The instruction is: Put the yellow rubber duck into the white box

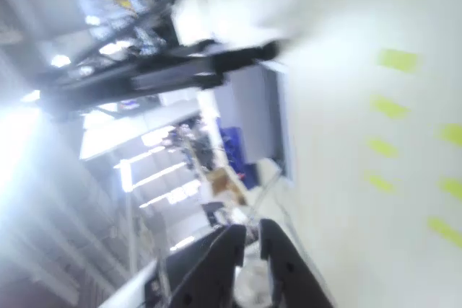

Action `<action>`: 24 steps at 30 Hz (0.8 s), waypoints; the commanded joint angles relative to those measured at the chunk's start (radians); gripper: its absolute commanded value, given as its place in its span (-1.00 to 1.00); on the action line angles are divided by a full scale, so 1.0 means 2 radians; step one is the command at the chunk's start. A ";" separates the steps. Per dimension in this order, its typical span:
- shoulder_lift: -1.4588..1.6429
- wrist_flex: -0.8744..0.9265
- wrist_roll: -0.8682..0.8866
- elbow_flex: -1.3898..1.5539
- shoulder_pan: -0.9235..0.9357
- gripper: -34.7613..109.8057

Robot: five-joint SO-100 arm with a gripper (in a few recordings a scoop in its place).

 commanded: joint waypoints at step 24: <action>0.195 -0.026 0.013 0.395 0.007 -0.52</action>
